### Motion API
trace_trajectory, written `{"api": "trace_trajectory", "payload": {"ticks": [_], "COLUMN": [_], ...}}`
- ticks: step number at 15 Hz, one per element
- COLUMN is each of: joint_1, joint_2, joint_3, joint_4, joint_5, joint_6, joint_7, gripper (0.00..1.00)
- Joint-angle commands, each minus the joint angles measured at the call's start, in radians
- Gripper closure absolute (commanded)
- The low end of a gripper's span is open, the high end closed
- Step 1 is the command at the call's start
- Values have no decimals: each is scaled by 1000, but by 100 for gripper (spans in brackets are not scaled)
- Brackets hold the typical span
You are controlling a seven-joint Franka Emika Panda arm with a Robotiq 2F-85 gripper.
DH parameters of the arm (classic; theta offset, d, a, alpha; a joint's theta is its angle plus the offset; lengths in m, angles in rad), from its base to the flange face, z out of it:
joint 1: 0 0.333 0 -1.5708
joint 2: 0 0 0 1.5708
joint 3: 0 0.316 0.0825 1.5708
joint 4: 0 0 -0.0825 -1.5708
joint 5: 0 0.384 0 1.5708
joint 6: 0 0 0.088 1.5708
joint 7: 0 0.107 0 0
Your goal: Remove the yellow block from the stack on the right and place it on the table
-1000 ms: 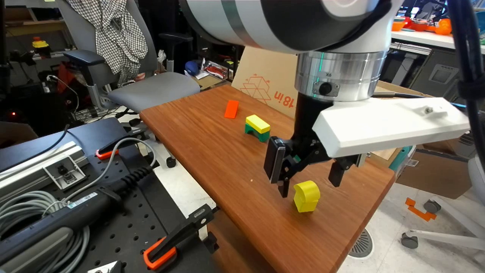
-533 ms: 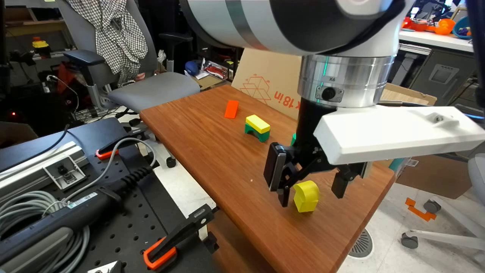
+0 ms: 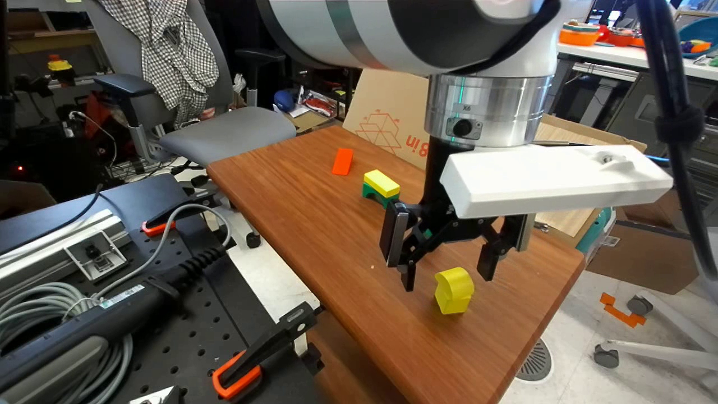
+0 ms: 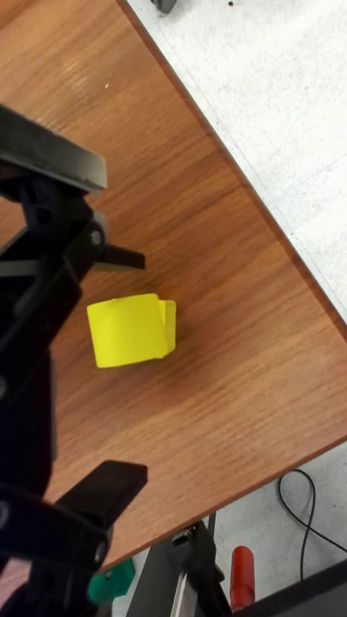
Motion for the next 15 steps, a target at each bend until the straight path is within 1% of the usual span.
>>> {"api": "trace_trajectory", "payload": {"ticks": [1, 4, 6, 7, 9, 11, 12, 15], "joint_1": [11, 3, 3, 1, 0, -1, -1, 15], "joint_2": [15, 19, 19, 20, 19, 16, 12, -35], "joint_3": [-9, -7, -7, -8, -9, -8, -7, -1], "joint_4": [26, 30, 30, 31, 31, 29, 26, -19], "joint_5": [-16, -11, -13, -14, -15, -13, -10, -9], "joint_6": [-19, -22, -19, -17, -14, -15, -16, -2], "joint_7": [31, 28, 29, 27, 27, 27, 29, 63], "gripper": [26, 49, 66, 69, 80, 85, 91, 91]}}
